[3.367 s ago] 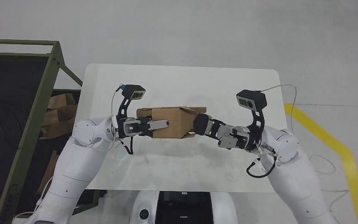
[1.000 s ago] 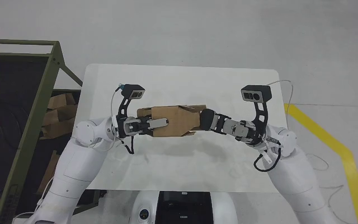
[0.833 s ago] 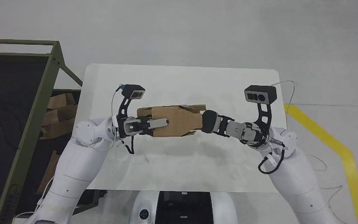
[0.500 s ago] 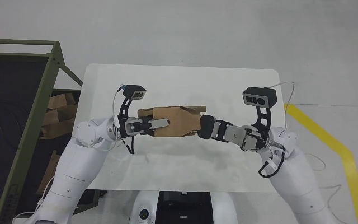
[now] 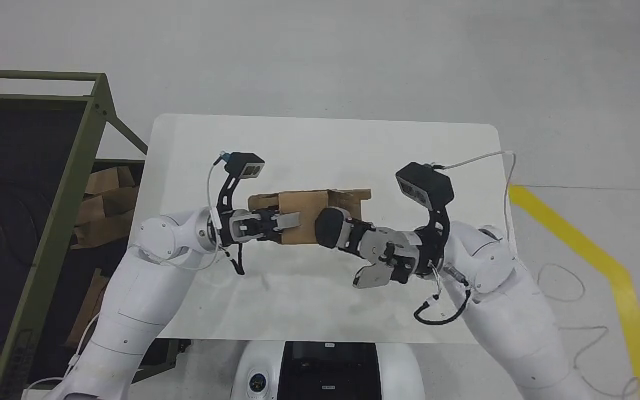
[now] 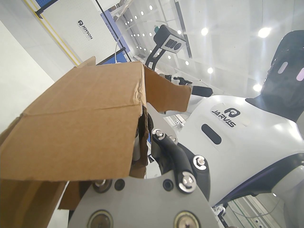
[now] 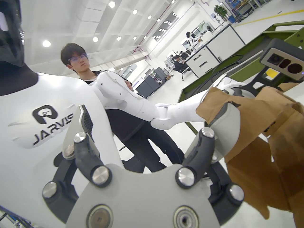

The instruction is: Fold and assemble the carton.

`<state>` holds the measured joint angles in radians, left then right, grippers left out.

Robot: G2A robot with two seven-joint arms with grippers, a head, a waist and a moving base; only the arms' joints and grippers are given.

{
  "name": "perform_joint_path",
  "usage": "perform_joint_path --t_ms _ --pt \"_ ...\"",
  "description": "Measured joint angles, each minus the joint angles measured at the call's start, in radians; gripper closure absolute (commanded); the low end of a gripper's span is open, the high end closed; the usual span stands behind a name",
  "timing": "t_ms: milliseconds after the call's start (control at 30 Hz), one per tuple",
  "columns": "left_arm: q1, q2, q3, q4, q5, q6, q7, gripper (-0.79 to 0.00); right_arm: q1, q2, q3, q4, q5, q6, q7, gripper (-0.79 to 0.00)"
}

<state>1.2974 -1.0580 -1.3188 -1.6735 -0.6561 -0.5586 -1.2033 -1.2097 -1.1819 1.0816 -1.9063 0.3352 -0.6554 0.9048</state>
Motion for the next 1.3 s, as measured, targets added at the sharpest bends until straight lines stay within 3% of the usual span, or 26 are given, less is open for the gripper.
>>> perform_joint_path --t_ms 267,900,1300 --pt "-0.001 0.001 0.001 0.003 -0.004 0.001 -0.006 0.000 -0.019 -0.008 -0.013 -0.035 -0.182 -0.031 -0.143 -0.785" --pt "-0.013 0.002 -0.002 0.016 -0.024 0.013 -0.014 0.000 -0.015 0.000 0.004 -0.042 -0.206 -0.014 -0.161 -0.785" --pt "-0.075 0.011 -0.020 0.010 -0.050 0.215 -0.054 0.000 -0.107 0.034 0.229 -0.092 -0.193 -0.101 -0.183 -0.785"
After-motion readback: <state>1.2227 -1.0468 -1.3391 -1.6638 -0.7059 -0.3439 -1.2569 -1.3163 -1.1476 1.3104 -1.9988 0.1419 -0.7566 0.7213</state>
